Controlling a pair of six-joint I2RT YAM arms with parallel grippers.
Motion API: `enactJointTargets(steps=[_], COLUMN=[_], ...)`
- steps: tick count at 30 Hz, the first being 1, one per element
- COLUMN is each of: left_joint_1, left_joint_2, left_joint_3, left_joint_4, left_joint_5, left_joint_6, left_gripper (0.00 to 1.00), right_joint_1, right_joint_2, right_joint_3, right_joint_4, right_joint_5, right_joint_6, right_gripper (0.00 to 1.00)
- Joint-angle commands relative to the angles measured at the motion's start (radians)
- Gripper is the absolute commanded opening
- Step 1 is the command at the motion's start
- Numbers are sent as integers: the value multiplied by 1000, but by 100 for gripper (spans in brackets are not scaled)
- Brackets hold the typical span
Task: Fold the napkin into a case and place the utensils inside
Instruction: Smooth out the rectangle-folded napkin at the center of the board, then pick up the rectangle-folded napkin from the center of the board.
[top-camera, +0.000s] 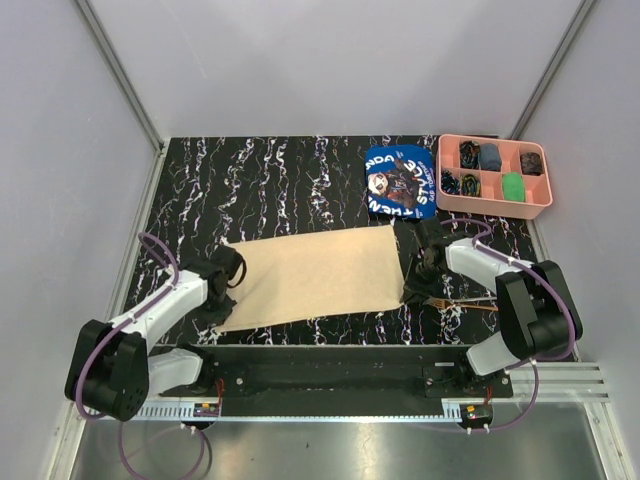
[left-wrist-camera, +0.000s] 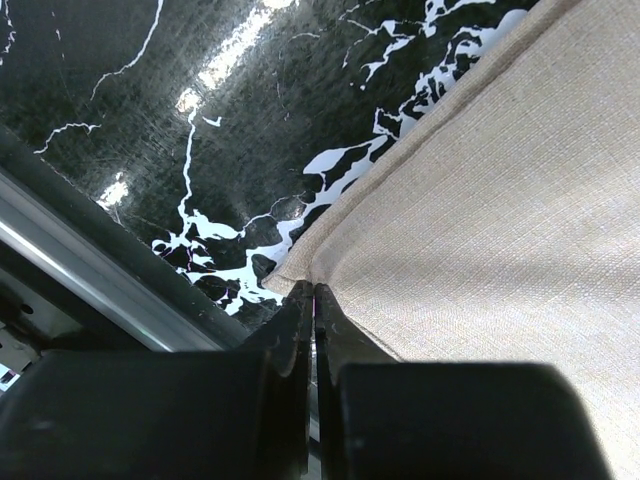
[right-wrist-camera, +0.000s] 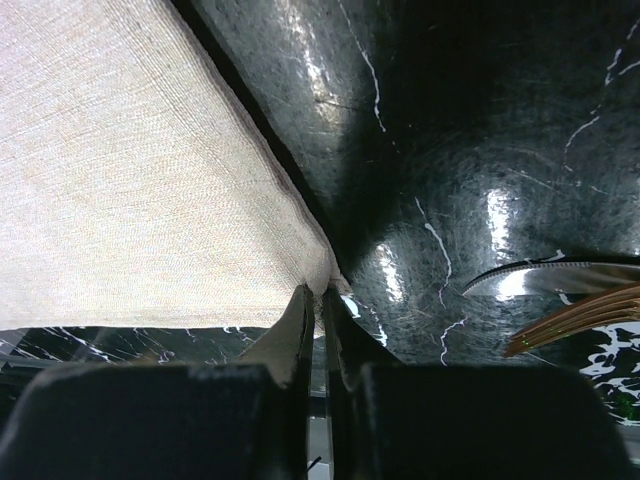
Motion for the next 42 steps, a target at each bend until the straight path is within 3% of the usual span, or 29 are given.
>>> enactJointTargets(steps=[1, 4, 5, 6, 8, 9, 13, 15, 16, 19, 22, 23, 25, 30, 36, 42], left_joint_1=[-3, -3, -3, -3, -3, -3, -3, -3, -3, 22, 25, 26, 26, 26, 26, 26], left_joint_2=[-52, -106, -114, -120, -139, -149, -194, -192, -183, -118, -5, 24, 104, 200, 199, 168], left_joint_3=[8, 32, 44, 72, 101, 130, 213, 250, 250, 262, 288, 296, 310, 281, 228, 201], left_joint_4=[3, -13, -31, -45, -94, -106, -149, -131, -100, 79, 217, 255, 327, 403, 447, 460], left_joint_5=[-1, -6, 8, 16, 32, 34, -4, -23, -18, 81, 140, 163, 210, 273, 281, 283], left_joint_6=[10, 27, 33, 43, 47, 53, 64, 86, 105, 218, 307, 323, 381, 412, 410, 396], left_gripper=[0, 0, 0, 13, 31, 46, 62, 63, 62, 54, 47, 44, 40, 35, 34, 35], right_joint_1=[6, 6, 6, 5, 6, 6, 6, 5, 5, 5, 5, 1, 5, 9, 44, 126], right_joint_2=[34, 7, -2, -10, -53, -70, -131, -122, -110, -24, 94, 149, 195, 255, 289, 347], right_joint_3=[19, 37, 55, 66, 95, 103, 137, 168, 181, 270, 350, 381, 404, 379, 352, 346], right_joint_4=[46, 25, 10, -6, -53, -66, -86, -69, -66, -52, -21, -15, 5, 69, 78, 49], right_joint_5=[66, 76, 76, 73, 81, 95, 105, 105, 113, 133, 150, 159, 162, 158, 181, 338], right_joint_6=[-4, -16, -21, -37, -45, -50, -70, -93, -105, -162, -209, -219, -231, -251, -237, -187], right_gripper=[8, 12, 19, 28, 37, 41, 67, 77, 88, 92, 86, 71, 60, 60, 59, 51])
